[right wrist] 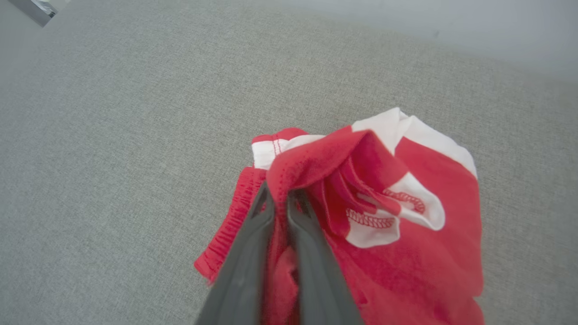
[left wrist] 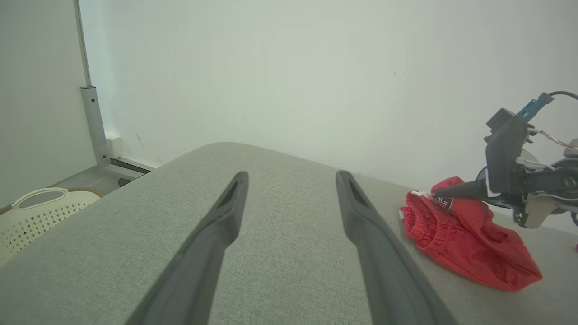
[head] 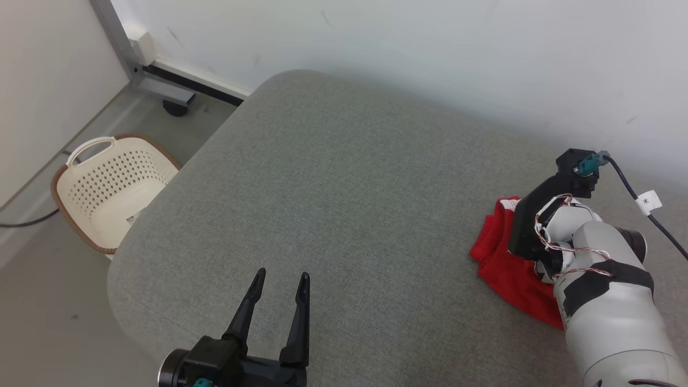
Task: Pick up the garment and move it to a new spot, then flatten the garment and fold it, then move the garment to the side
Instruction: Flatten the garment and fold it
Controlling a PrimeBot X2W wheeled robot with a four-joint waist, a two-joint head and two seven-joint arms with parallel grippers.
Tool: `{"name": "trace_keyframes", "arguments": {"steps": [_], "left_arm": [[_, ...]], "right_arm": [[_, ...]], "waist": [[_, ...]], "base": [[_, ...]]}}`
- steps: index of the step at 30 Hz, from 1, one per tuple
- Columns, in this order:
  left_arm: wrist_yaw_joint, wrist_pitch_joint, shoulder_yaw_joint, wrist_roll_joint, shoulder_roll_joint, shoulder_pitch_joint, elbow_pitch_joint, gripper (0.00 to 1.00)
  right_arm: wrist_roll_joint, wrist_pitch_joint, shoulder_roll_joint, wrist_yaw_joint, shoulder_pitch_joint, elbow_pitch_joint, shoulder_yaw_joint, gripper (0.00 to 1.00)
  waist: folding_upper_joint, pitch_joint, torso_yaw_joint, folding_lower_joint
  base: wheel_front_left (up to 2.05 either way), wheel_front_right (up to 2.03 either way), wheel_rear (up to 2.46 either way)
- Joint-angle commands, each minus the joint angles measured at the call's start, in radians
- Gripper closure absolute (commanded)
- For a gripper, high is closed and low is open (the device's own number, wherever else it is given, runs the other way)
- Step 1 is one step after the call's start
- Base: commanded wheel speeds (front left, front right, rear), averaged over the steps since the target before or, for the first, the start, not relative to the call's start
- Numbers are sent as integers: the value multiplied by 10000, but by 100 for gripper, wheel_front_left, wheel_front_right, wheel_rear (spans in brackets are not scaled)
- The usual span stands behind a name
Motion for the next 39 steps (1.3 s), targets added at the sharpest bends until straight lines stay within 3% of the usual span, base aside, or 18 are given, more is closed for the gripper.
{"name": "trace_keyframes", "arguments": {"steps": [1, 2, 9, 13, 21, 22, 23, 24, 25, 32, 39], "left_arm": [[29, -53, 22, -1, -39, 84, 43, 0], [28, -60, 18, -10, -51, 72, 59, 0], [61, -103, 159, -66, -1, 73, 196, 0], [100, -120, 228, -45, 78, 148, 143, 0], [73, -101, 136, -45, 131, 178, 82, 0], [69, -90, 120, -52, 136, 180, 81, 0], [68, -79, 103, -53, 138, 178, 72, 0], [63, -69, 82, -53, 141, 173, 60, 0], [59, -64, 68, -55, 147, 172, 43, 0], [65, -92, 16, 4, 131, 86, -71, 0], [-26, -122, -57, 124, 76, -25, 32, 0]], "right_arm": [[-15, -112, 8, 21, -48, 70, -66, 33], [56, -157, 14, 21, -101, 178, -97, 0], [1712, -1444, 5, 21, -1061, 803, 288, 0], [2262, -2165, -20, 21, -1368, 510, 641, 0], [2125, -2493, -1174, 21, -365, 320, 1466, 0], [2061, -2528, -1327, 21, -139, 344, 1525, 2], [1973, -2578, -1448, 21, 70, 376, 1575, 43], [1899, -2610, -1528, 21, 274, 408, 1647, 92], [1894, -2638, -1543, 21, 444, 451, 1709, 100], [1864, -2712, -1275, 21, 1112, 738, 1839, 100], [1935, -3142, -432, 21, 1558, 1136, 1774, 100]], "waist": [[0, 150, 115, 0], [0, 165, 124, 0], [0, -83, -138, 0], [0, -315, -506, 0], [0, -604, -899, 0], [0, -618, -910, 0], [0, -621, -913, 0], [0, -618, -908, 0], [0, -597, -899, 0], [0, -176, -780, 0], [0, -389, -462, 0]], "base": [[0, 0, 0], [0, 0, 0], [0, 0, 0], [0, 0, 0], [0, 0, 0], [0, 0, 0], [0, 0, 0], [0, 0, 0], [0, 0, 0], [0, 0, 0], [0, 0, 0]]}}
